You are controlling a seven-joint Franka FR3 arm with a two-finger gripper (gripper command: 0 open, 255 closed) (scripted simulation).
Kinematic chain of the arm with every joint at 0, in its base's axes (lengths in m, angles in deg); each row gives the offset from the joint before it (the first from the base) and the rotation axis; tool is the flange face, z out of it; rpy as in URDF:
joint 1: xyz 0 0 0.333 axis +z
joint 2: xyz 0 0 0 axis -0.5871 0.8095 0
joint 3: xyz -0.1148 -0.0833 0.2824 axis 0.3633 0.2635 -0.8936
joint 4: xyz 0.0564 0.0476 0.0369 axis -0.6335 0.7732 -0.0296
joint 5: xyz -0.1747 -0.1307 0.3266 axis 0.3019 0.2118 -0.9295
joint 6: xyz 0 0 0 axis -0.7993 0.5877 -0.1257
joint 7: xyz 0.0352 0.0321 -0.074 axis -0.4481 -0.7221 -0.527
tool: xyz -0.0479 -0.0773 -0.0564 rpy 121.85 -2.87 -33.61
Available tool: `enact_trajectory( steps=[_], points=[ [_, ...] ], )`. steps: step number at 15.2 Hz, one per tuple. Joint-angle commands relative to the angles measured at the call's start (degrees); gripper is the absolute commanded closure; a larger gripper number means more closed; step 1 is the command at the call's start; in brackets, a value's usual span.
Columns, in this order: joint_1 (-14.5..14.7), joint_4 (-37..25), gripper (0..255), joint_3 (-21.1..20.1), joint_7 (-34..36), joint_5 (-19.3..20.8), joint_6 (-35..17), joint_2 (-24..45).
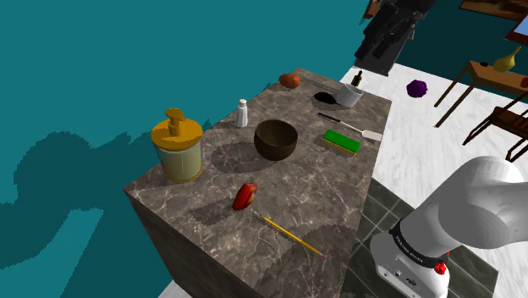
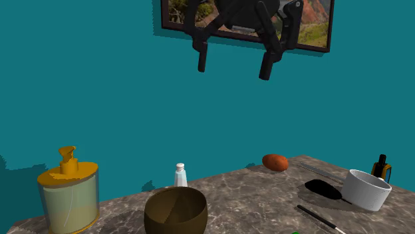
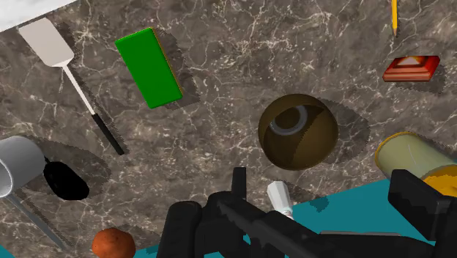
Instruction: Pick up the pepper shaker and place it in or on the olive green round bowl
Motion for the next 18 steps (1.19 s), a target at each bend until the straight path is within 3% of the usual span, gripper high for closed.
enact_trajectory(
  steps=[1, 9, 18],
  points=[
    [0.00, 0.00, 0, 0.00, 0.00, 0.00, 0.00, 0.00],
    [-0.17, -0.83, 0, -5.07, 4.38, 0.68, -12.15, 13.71],
    [-1.11, -7.64, 0, -10.05, 10.90, 4.85, -22.42, 32.14]
  ],
)
